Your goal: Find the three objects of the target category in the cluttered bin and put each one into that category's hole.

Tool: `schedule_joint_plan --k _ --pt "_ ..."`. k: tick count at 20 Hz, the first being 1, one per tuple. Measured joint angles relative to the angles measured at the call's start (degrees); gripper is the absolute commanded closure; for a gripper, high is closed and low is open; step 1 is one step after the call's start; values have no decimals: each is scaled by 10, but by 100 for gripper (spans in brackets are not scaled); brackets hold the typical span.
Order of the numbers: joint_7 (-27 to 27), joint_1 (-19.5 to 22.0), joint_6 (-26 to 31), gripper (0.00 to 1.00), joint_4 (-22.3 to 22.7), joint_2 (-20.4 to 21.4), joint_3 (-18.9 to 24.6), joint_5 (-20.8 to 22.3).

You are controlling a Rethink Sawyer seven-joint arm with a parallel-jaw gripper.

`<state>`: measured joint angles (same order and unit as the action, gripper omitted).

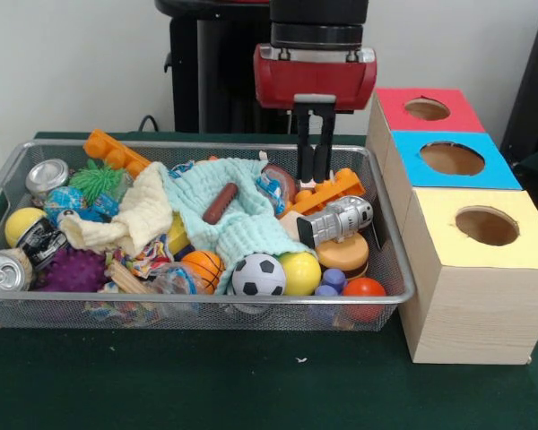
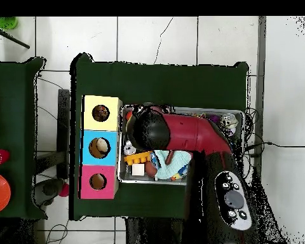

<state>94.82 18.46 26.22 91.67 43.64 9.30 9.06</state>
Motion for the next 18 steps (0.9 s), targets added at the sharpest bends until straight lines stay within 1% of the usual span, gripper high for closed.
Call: schedule_joint_plan --k 2,6,12,16,18 --pt "0 16 9 100 0 8 11 5" --pt "0 33 24 100 -1 17 19 14" --pt "0 60 73 100 -17 30 20 40" --pt "0 73 88 100 -30 35 20 72" --pt "0 74 88 100 -39 35 20 99"
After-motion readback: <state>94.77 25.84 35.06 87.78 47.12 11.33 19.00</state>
